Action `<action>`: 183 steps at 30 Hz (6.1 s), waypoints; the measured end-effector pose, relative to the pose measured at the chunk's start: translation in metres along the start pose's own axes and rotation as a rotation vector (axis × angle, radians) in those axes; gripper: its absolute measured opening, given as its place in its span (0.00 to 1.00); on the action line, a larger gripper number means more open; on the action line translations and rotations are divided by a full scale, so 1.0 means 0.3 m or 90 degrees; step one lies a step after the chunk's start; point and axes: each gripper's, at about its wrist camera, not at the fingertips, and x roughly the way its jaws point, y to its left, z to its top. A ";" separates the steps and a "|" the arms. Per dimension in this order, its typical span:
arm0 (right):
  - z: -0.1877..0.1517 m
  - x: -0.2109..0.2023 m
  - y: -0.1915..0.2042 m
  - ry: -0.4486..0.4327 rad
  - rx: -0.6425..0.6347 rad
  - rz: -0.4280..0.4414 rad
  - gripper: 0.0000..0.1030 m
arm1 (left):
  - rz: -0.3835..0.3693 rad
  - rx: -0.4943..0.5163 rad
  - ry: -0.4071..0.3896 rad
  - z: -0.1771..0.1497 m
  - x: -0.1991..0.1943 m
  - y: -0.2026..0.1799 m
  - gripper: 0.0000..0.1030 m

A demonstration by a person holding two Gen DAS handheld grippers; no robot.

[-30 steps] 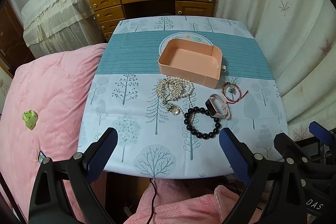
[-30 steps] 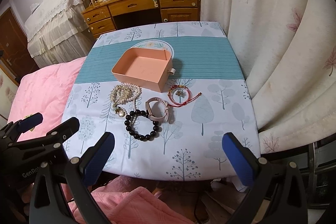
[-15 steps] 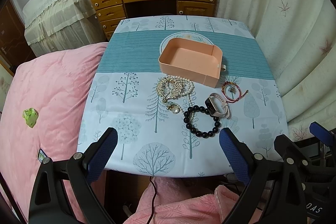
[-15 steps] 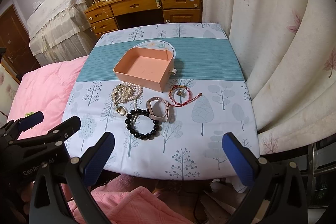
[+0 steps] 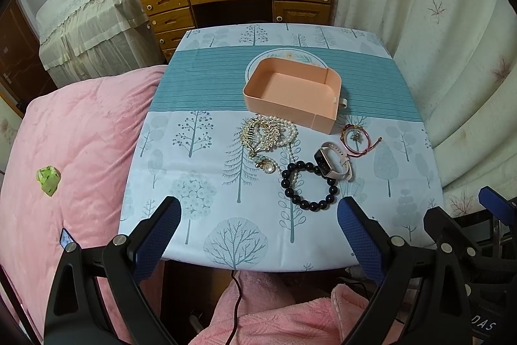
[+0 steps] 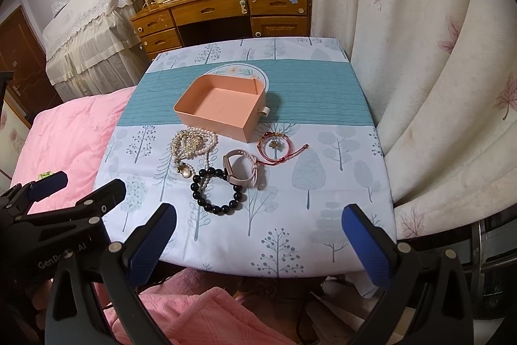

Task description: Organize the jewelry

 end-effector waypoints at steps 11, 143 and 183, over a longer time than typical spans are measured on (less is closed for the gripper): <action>0.005 -0.011 -0.013 -0.009 -0.002 0.001 1.00 | 0.012 0.005 -0.007 0.011 -0.016 -0.030 0.93; -0.222 0.617 0.253 0.048 -0.195 0.067 0.16 | -0.091 0.127 0.151 0.160 0.797 -0.154 0.20; 0.191 0.272 0.106 -0.056 -0.035 0.183 0.14 | -0.214 0.177 0.167 0.330 0.404 0.021 0.15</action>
